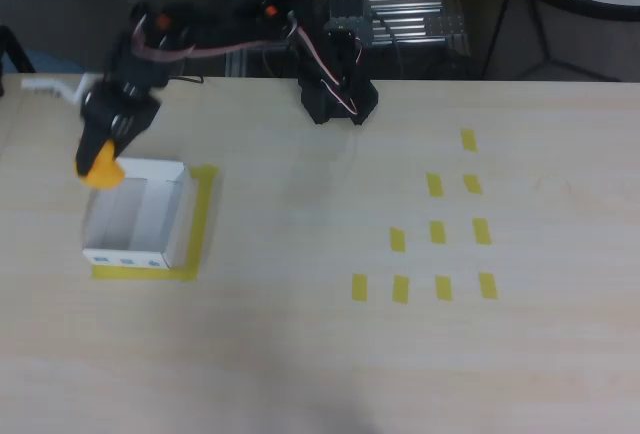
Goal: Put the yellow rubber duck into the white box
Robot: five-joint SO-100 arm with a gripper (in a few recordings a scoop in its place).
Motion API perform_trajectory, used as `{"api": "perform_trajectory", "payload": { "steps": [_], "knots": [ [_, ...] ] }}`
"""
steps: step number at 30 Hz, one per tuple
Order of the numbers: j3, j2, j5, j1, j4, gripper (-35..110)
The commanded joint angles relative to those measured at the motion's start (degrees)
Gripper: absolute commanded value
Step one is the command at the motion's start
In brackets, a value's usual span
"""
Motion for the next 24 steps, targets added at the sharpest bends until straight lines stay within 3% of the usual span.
{"api": "perform_trajectory", "payload": {
  "steps": [1, 5, 12, 24],
  "knots": [
    [3.08, -3.25, -6.42, 2.64, -6.77, 0],
    [10.02, -4.39, -11.25, 2.9, -7.65, 0],
    [13.89, -4.66, -5.1, 3.34, -5.89, 0],
    [17.23, -5.45, -7.65, 3.16, -5.36, 1]
  ]
}}
